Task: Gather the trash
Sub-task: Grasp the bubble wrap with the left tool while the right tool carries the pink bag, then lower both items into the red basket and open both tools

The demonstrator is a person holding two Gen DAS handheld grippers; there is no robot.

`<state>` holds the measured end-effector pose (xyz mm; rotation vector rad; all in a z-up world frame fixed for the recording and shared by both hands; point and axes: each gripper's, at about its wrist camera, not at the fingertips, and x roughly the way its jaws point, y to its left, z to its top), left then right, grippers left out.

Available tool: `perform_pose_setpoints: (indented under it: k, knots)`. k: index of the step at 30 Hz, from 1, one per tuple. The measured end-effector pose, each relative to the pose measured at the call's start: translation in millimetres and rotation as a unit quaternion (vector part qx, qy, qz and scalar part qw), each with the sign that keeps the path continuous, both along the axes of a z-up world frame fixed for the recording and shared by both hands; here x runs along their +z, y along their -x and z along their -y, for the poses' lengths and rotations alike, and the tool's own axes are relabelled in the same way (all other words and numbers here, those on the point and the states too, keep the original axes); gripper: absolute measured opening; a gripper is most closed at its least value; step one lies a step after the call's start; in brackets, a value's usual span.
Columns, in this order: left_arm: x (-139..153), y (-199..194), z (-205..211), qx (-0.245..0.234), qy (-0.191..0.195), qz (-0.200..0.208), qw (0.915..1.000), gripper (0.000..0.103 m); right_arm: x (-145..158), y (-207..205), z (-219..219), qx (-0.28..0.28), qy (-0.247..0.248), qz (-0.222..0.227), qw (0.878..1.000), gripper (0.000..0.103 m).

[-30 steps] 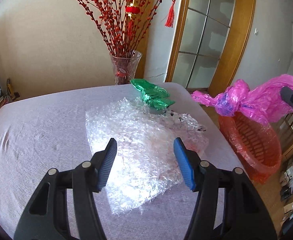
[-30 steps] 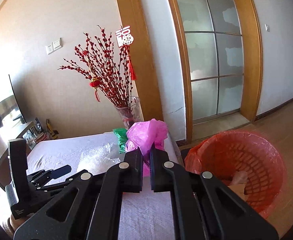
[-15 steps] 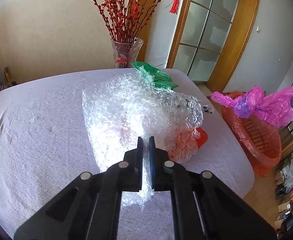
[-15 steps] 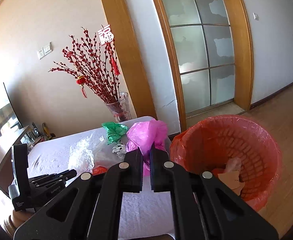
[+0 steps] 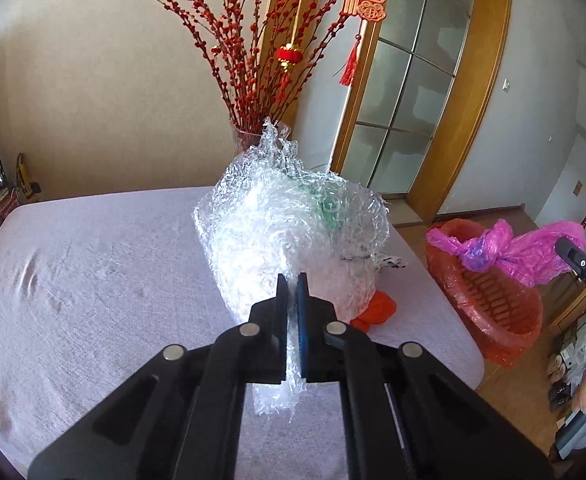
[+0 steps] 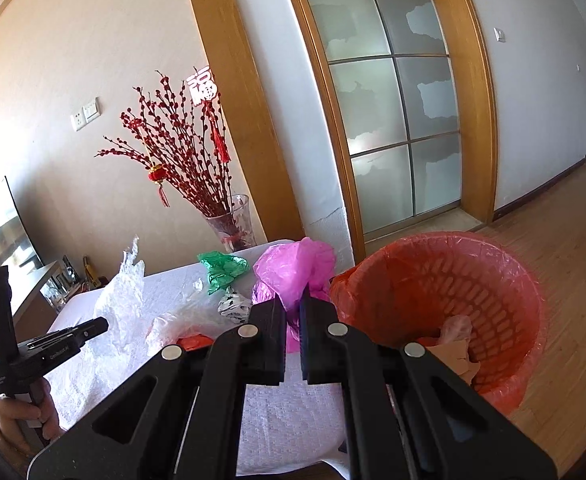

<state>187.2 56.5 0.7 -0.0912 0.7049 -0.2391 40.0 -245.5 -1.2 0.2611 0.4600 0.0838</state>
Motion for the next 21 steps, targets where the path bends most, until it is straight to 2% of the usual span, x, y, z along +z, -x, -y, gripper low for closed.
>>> perform_pose_setpoints:
  k: [11,21]
  knots:
    - [21.4,4.5,68.5,-0.077,0.009,0.018,0.9968,0.006,2.5,14.6,31.6,-0.040,0.001,0.009,0.999,0.005]
    - [23.4,-2.5,141.5,-0.151,0.034,0.011,0.9879,0.006,1.3,21.1,67.7,-0.085,0.002,0.014,0.996,0.005]
